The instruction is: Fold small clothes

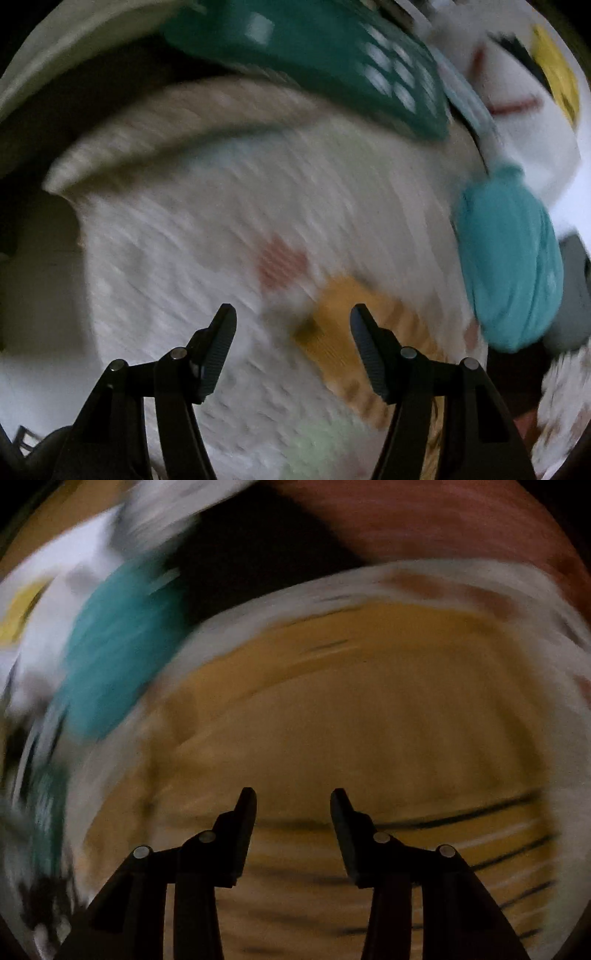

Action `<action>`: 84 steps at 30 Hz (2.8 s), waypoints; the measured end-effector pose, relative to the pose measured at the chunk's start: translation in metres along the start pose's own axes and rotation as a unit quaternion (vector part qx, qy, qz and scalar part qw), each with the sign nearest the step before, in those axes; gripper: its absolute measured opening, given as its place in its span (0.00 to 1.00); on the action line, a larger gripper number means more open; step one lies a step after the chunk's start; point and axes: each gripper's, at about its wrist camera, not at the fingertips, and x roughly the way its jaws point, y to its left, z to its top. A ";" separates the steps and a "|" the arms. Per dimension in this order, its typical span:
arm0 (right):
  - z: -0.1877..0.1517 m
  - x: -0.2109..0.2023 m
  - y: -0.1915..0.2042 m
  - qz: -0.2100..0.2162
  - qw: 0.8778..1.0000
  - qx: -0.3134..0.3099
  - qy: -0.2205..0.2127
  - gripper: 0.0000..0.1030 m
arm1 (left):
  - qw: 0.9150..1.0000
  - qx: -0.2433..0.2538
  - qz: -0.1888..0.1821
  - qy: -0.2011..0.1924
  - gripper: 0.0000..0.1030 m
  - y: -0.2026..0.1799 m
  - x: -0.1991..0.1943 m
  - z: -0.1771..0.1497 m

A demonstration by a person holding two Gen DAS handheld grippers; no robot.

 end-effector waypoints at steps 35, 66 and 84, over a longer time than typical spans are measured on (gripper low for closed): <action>0.078 -0.058 0.062 -0.104 0.984 -0.093 -0.115 0.10 | 0.986 0.140 -0.061 0.062 0.61 -0.070 0.020 -0.037; 0.086 -0.004 -0.051 -0.059 0.996 -0.010 -0.061 0.27 | 0.952 0.269 -0.028 0.144 0.61 -0.153 0.068 -0.162; 0.063 0.036 -0.004 -0.036 0.996 -0.083 -0.001 0.39 | 0.926 0.333 -0.052 0.171 0.61 -0.148 0.063 -0.155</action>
